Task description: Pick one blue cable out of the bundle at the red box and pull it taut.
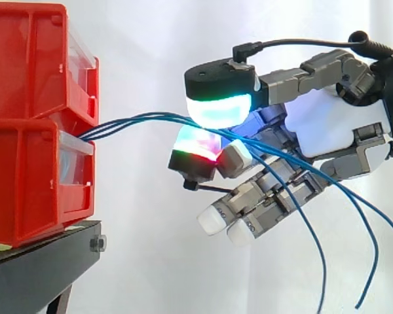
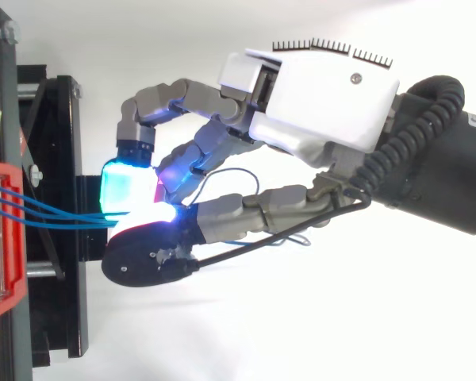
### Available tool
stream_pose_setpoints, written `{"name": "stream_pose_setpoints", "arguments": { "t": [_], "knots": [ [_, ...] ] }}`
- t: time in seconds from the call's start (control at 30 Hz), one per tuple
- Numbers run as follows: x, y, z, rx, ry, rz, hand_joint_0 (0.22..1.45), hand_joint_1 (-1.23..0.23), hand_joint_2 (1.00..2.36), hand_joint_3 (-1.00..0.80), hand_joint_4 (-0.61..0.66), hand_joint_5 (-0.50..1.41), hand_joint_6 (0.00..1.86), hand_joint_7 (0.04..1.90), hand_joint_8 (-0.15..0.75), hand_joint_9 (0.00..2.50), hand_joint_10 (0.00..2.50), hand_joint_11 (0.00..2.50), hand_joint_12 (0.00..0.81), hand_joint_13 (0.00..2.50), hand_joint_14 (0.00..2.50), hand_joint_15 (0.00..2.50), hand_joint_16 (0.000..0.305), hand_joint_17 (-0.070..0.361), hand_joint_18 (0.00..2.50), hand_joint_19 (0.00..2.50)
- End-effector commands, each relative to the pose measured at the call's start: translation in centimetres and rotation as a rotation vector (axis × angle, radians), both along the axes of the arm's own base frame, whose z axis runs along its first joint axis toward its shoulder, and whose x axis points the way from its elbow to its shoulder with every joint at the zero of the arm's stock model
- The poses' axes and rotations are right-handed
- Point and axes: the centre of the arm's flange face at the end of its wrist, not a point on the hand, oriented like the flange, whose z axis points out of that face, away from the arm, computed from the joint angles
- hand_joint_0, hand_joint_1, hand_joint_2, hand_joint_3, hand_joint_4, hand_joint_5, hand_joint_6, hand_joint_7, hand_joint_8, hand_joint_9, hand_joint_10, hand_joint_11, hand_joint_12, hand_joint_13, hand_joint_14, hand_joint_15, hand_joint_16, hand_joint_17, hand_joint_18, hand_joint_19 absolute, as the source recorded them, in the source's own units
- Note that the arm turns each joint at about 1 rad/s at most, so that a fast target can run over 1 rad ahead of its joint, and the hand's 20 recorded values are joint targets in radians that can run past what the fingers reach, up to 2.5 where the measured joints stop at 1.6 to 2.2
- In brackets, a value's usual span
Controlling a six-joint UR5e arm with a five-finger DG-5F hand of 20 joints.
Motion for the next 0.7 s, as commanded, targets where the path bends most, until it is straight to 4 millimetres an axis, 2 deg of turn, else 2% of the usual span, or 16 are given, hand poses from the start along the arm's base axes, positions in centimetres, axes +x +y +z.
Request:
{"name": "stream_pose_setpoints", "arguments": {
  "t": [0.0, 0.2, 0.27, 0.4, 0.47, 0.57, 0.67],
  "knots": [
    [0.01, -0.02, -0.02, 0.0, 0.0, 0.0, 0.61, -0.82, 1.02, -0.13, 0.17, -0.2, 0.87, 1.34, 0.299, 0.95, 0.02, 1.1, 0.427, 0.67, 0.01, 0.36, 0.06, 0.134, 0.6, 0.34],
    [-0.03, 0.09, 0.03, 0.0, 0.0, 0.001, 0.57, -0.76, 1.02, -0.03, 0.13, -0.18, 0.88, 1.43, 0.309, 1.03, 0.02, 1.1, 0.439, 0.69, 0.01, 0.35, 0.062, 0.14, 0.62, 0.36],
    [-0.01, -0.02, -0.09, 0.0, 0.002, 0.0, 0.58, -0.75, 1.02, 0.0, 0.1, -0.17, 0.89, 1.42, 0.326, 1.07, 0.02, 1.1, 0.469, 0.73, 0.01, 0.35, 0.069, 0.154, 0.67, 0.34],
    [-0.01, -0.02, -0.09, 0.0, 0.002, 0.0, 0.6, -0.76, 1.02, 0.0, 0.07, -0.17, 0.89, 1.45, 0.323, 1.07, 0.02, 1.12, 0.456, 0.72, 0.01, 0.35, 0.065, 0.147, 0.66, 0.34],
    [-0.04, -0.03, 0.03, 0.0, 0.0, 0.0, 0.62, -0.77, 1.02, -0.04, 0.07, -0.19, 0.9, 1.44, 0.297, 1.02, 0.02, 1.13, 0.432, 0.71, 0.01, 0.35, 0.06, 0.135, 0.64, 0.34],
    [-0.02, -0.02, 0.1, 0.0, -0.001, 0.0, 0.65, -0.8, 1.02, -0.11, 0.1, -0.2, 0.91, 1.4, 0.3, 1.0, 0.02, 1.12, 0.431, 0.71, 0.01, 0.35, 0.059, 0.132, 0.64, 0.32],
    [0.01, -0.02, -0.02, 0.0, 0.0, 0.0, 0.68, -0.83, 1.02, -0.2, 0.12, -0.2, 0.9, 1.44, 0.311, 1.0, 0.02, 1.11, 0.429, 0.71, 0.01, 0.34, 0.059, 0.132, 0.65, 0.3]
  ]
}}
